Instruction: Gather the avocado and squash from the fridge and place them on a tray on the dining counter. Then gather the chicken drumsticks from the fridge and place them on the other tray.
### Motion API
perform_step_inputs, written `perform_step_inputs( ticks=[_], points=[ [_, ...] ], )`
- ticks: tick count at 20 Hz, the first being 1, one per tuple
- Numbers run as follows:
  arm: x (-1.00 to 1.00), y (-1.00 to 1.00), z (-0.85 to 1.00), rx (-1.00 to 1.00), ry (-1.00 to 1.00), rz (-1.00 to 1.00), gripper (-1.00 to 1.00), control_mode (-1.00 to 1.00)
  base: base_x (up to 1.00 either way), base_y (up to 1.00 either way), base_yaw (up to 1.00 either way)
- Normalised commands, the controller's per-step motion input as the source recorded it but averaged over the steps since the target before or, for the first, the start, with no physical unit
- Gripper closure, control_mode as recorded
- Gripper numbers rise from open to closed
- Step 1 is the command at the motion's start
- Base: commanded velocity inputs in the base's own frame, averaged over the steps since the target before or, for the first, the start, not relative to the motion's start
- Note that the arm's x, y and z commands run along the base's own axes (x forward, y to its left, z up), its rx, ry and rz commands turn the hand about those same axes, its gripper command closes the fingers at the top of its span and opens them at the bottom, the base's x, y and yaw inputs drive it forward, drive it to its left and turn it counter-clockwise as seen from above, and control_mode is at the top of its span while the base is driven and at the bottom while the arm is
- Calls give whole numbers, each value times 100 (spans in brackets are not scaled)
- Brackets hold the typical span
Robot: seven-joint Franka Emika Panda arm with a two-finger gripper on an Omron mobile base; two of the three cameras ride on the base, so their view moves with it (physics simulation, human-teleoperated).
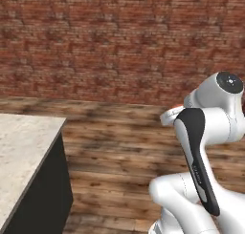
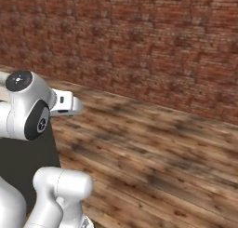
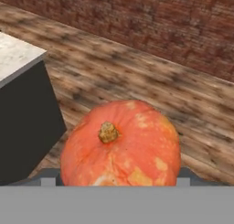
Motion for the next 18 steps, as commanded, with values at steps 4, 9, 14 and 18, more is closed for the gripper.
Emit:
perform_step_inputs(
  ticks=[4, 9, 14, 18],
  points=[
    [0, 0, 0, 0, 0, 0, 100, 100, 100, -30, 32],
    [0, 0, 0, 0, 0, 0, 100, 100, 100, -29, 33],
    [0, 0, 0, 0, 0, 0, 100, 100, 100, -27, 33],
    [0, 0, 0, 0, 0, 0, 100, 100, 100, -26, 32]
  ],
)
